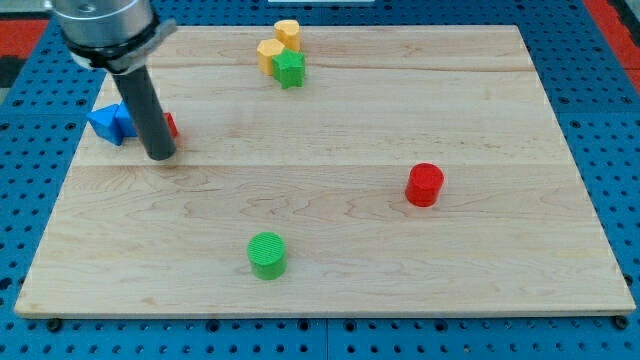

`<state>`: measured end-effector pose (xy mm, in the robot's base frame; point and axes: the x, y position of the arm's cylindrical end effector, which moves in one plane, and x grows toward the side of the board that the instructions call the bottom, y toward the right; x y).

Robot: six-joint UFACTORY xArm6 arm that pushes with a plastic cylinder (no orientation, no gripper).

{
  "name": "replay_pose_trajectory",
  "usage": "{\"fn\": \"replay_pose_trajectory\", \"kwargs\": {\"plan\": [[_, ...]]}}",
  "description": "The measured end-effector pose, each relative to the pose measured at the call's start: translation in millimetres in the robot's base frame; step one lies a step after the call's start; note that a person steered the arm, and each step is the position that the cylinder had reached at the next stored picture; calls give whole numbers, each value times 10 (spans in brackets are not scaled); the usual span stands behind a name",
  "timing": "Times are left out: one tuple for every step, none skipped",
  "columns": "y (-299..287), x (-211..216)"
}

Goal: Move the red circle to the right of red star

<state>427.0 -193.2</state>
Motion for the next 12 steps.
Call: {"fn": "replay_pose_trajectory", "kwargs": {"plan": [[814, 92], [1895, -31], [2433, -180], [3529, -93], [4138, 423], [3942, 462], [3174, 267], [3495, 501], [3822, 801], [3403, 741], [3156, 318], [2905, 372]]}}
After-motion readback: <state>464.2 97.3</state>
